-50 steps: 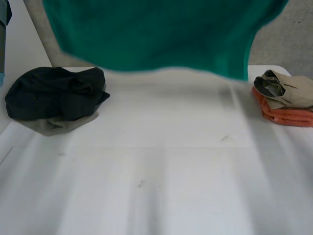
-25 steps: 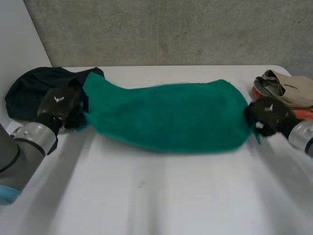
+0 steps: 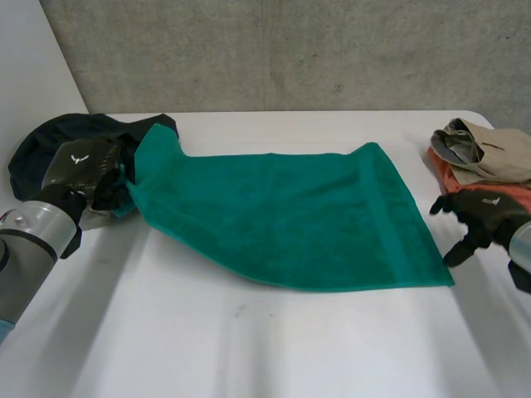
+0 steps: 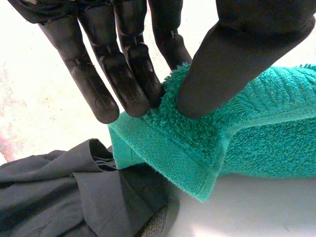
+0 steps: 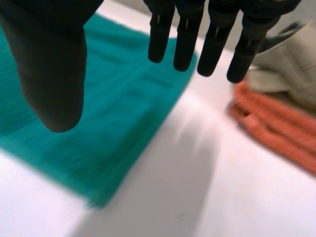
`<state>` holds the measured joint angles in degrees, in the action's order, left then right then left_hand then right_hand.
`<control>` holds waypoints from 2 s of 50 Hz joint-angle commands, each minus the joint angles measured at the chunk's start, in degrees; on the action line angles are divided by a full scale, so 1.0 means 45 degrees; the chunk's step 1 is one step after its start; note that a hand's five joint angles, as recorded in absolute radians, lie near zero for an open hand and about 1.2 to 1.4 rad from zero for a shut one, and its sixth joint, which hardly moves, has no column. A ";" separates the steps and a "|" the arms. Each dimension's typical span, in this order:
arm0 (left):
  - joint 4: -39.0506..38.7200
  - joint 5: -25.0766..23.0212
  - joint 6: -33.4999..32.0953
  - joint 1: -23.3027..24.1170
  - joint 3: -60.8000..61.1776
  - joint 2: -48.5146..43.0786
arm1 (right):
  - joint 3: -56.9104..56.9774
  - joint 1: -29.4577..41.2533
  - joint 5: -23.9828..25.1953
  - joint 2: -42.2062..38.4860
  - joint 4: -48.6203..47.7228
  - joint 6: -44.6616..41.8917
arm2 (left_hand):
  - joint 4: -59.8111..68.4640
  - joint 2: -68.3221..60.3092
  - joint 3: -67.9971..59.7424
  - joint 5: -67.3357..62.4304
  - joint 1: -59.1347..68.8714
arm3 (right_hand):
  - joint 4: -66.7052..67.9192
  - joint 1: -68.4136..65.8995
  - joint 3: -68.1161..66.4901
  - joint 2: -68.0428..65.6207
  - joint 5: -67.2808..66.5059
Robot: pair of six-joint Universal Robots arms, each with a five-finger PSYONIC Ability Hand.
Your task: Fold the laundry.
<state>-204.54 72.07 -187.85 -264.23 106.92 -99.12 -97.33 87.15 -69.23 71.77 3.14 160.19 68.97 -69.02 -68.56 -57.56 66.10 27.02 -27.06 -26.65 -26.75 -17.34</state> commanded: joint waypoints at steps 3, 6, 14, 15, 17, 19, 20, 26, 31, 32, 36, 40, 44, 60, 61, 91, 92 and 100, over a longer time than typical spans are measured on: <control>0.0589 0.0059 0.0259 -0.0014 -0.0418 0.0229 | -0.1963 0.0222 0.0872 0.0027 -0.1436 -0.1224 | 0.2451 -0.2440 -0.2542 -0.2764 0.3088 | 0.1414 -0.1403 -0.1495 -0.1473 -0.1343; 0.1193 0.0156 0.0396 0.0025 -0.0945 0.0346 | -0.2375 0.0397 0.0873 0.0007 -0.2200 -0.1106 | 0.2451 -0.2440 -0.2542 -0.2764 0.3088 | 0.1675 -0.1665 -0.1757 -0.1734 -0.1605; 0.2660 0.0606 0.0670 0.0240 -0.2235 0.0328 | -0.2650 0.0944 0.0346 -0.0811 -0.3608 -0.1417 | 0.2451 -0.2440 -0.2542 -0.2764 0.3088 | 0.2796 -0.2786 -0.2877 -0.2855 -0.2725; 0.2700 0.0606 0.0670 0.0240 -0.2294 0.0327 | -0.2630 0.0964 0.0326 -0.0910 -0.3647 -0.1476 | 0.2451 -0.2440 -0.2542 -0.2764 0.3088 | 0.3057 -0.3046 -0.3138 -0.3116 -0.2986; 0.2700 0.0626 0.0670 0.0260 -0.2373 0.0327 | -0.2591 0.0984 0.0287 -0.1085 -0.3686 -0.1613 | 0.2451 -0.2440 -0.2542 -0.2764 0.3088 | 0.3469 -0.3459 -0.3551 -0.3528 -0.3399; 0.2681 0.0626 0.0670 0.0279 -0.2432 0.0327 | -0.2532 0.1043 0.0248 -0.1378 -0.3803 -0.1828 | 0.2451 -0.2440 -0.2542 -0.2764 0.3088 | 0.3507 -0.3497 -0.3589 -0.3566 -0.3437; 0.2700 0.0626 0.0670 0.0279 -0.2432 0.0327 | -0.2513 0.1062 0.0248 -0.1457 -0.3881 -0.1886 | 0.2451 -0.2440 -0.2542 -0.2764 0.3088 | 0.3656 -0.3646 -0.3737 -0.3715 -0.3585; 0.2642 0.0645 0.0631 0.0357 -0.2451 0.0386 | -0.2454 0.1159 0.0131 -0.1692 -0.4661 -0.2004 | 0.2451 -0.2440 -0.2542 -0.2764 0.3088 | 0.4777 -0.4767 -0.4859 -0.4836 -0.4706; 0.2622 0.0645 0.0631 0.0338 -0.2432 0.0386 | -0.2240 0.1355 -0.0045 -0.1731 -0.4878 -0.1907 | 0.2451 -0.2440 -0.2542 -0.2764 0.3088 | 0.5227 -0.5217 -0.5309 -0.5286 -0.5157; 0.2622 0.0645 0.0631 0.0338 -0.2451 0.0386 | -0.2181 0.1394 -0.0084 -0.1731 -0.4878 -0.1887 | 0.2451 -0.2440 -0.2542 -0.2764 0.3088 | 0.5264 -0.5254 -0.5346 -0.5323 -0.5194; 0.2622 0.0645 0.0631 0.0299 -0.2451 0.0464 | -0.1849 0.1550 -0.0162 -0.1770 -0.4839 -0.1848 | 0.2451 -0.2440 -0.2542 -0.2764 0.3088 | 0.5265 -0.5254 -0.5346 -0.5324 -0.5194; 0.2622 0.0626 0.0631 0.0240 -0.2451 0.0542 | -0.1420 0.1687 -0.0240 -0.1887 -0.4819 -0.1848 | 0.2451 -0.2440 -0.2542 -0.2764 0.3088 | 0.5265 -0.5254 -0.5346 -0.5324 -0.5194; 0.2622 0.0587 0.0631 0.0162 -0.2432 0.0620 | -0.0951 0.1804 -0.0377 -0.2160 -0.4800 -0.1906 | 0.2451 -0.2440 -0.2542 -0.2764 0.3088 | 0.5302 -0.5291 -0.5383 -0.5361 -0.5231; 0.6772 -0.0269 -0.0885 -0.0326 -0.1321 0.1673 | -0.0227 0.1552 -0.0319 0.0470 -0.1218 -0.3638 | 0.2451 -0.2440 -0.2542 -0.2764 0.3088 | 1.1774 -1.1764 -1.1855 -1.1833 -1.1703; 0.7266 -0.0466 -0.1318 -0.0384 -0.1144 0.1772 | -0.0286 0.1454 -0.0338 0.0747 -0.0549 -0.4051 | 0.2451 -0.2440 -0.2542 -0.2764 0.3088 | 1.1774 -1.1764 -1.1855 -1.1833 -1.1703; 0.7628 0.1306 -0.4859 0.0082 -0.3736 -0.2382 | 0.3030 0.2291 -0.2093 -0.2234 0.0069 -0.4135 | 0.2451 -0.2440 -0.2542 -0.2764 0.3088 | 1.1774 -1.1764 -1.1855 -1.1833 -1.1703; 0.7390 0.1483 -0.4818 0.0200 -0.3972 -0.2639 | 0.3247 0.2351 -0.2231 -0.2471 -0.0188 -0.4094 | 0.2451 -0.2440 -0.2542 -0.2764 0.3088 | 1.1774 -1.1764 -1.1855 -1.1833 -1.1703; 0.6372 0.3300 -0.4545 0.0982 -0.6394 -0.5022 | 0.5551 0.2976 -0.2896 -0.4834 -0.1771 -0.4016 | 0.2451 -0.2440 -0.2542 -0.2764 0.3088 | 1.1774 -1.1764 -1.1855 -1.1833 -1.1703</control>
<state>-174.05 81.69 -208.42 -261.83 84.83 -115.21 -79.05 99.00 -80.53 56.95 -0.95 142.39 68.97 -69.02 -68.56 -57.56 66.10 68.64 -65.23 -68.02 -67.72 -57.57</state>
